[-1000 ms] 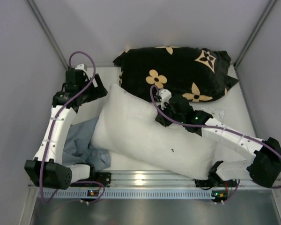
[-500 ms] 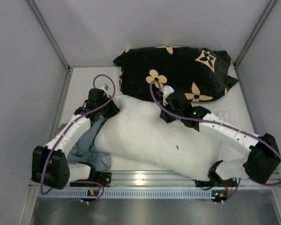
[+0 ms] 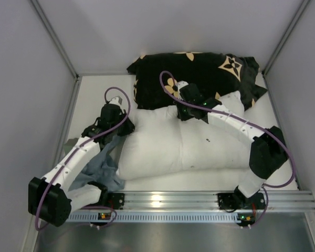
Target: Remove the pillowcase from the pillow
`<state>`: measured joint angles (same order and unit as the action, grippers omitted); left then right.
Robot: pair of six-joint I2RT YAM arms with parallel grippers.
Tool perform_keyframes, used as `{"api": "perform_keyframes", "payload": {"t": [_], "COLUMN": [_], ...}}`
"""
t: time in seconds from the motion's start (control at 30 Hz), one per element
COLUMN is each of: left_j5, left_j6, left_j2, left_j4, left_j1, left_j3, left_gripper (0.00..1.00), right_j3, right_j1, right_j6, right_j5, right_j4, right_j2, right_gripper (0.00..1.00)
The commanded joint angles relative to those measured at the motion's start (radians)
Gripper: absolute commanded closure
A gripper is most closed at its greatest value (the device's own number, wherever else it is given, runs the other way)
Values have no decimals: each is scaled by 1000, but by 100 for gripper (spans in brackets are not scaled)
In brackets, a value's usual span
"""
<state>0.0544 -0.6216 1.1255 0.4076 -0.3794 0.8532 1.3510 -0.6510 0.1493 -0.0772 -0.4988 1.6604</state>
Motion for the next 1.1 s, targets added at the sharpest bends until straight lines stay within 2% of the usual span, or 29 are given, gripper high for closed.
{"api": "perform_keyframes", "payload": {"t": [0.0, 0.1, 0.27, 0.4, 0.5, 0.6, 0.8, 1.07], "left_j5": [122, 199, 193, 190, 168, 151, 127, 128], "left_j6": [-3, -3, -15, -29, -33, -56, -107, -109], "left_j2": [-4, 52, 144, 212, 273, 330, 445, 614], "left_j4": [25, 7, -67, -104, -118, -148, -204, -205], "left_j1": [-41, -44, -90, -137, -203, -294, -450, -550], "left_j3": [44, 38, 40, 75, 121, 156, 237, 406], "left_gripper": [100, 100, 100, 100, 100, 100, 100, 100], "right_j3": [60, 16, -156, -223, -259, -273, -240, -309], "right_j1": [5, 14, 19, 19, 65, 146, 261, 402], "right_j6": [55, 84, 154, 177, 179, 165, 156, 191], "right_j5": [-34, -116, -188, -257, -276, -231, -222, -214], "right_j4": [146, 97, 95, 65, 54, 57, 54, 55], "right_j2": [1, -25, -166, -258, -303, -321, -335, -398], "right_gripper": [100, 100, 100, 100, 100, 100, 100, 100]}}
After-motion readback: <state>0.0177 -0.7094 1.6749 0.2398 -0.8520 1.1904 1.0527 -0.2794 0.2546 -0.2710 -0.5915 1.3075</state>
